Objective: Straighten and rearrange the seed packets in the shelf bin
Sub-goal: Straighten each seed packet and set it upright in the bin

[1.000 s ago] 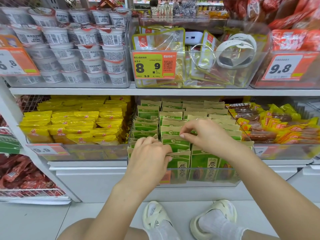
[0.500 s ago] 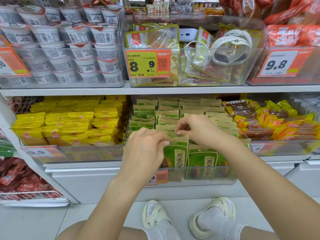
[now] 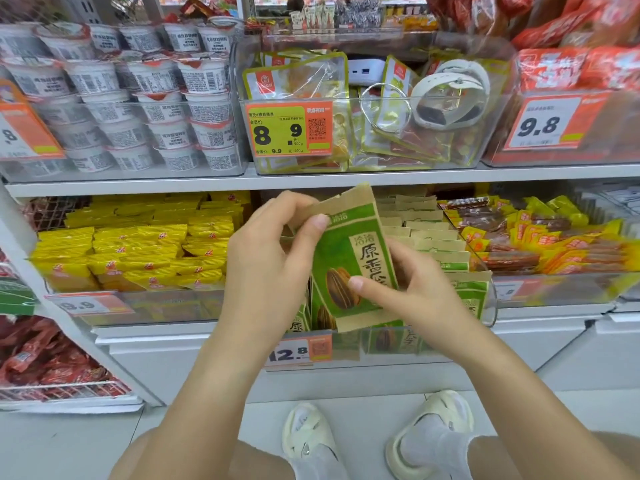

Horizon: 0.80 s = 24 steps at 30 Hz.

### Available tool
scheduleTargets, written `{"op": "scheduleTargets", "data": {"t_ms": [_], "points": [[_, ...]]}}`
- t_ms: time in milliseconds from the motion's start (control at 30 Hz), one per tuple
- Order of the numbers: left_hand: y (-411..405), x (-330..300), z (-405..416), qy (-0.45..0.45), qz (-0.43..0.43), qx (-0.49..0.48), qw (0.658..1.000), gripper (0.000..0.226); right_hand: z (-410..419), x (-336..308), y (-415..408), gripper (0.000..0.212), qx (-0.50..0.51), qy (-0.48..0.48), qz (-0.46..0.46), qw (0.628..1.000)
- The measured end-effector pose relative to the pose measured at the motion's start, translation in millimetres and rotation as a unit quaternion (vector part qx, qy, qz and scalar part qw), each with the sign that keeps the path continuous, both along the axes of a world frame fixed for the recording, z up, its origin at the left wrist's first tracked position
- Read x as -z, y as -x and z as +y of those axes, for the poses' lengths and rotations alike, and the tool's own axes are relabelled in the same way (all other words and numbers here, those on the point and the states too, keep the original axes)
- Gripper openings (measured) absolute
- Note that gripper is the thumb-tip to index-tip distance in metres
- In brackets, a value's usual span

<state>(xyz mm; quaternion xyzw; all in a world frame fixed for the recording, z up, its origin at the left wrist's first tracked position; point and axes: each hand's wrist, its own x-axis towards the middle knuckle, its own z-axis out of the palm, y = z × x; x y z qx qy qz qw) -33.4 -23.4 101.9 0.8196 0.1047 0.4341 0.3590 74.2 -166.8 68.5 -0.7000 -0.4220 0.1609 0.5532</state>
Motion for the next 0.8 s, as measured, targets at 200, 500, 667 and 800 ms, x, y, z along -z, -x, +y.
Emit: {"op": "scheduleTargets", "data": {"t_ms": [200,500,667,800], "points": [[14,5,-18,0.272,-0.027,0.074,0.959,0.021,-15,12,28,0.037,0.023,-0.071,0.11,0.991],[58,73,-67,0.462,0.063,0.129,0.875,0.034,-43,50,78,0.033,0.07,-0.082,0.259,0.96],[74,101,-84,0.545,0.053,0.091,0.832,0.031,-60,72,105,0.032,0.091,-0.063,0.381,0.918],[78,109,-86,0.557,0.059,0.087,0.824,0.026,-65,82,111,0.036,0.104,-0.041,0.433,0.895]]}}
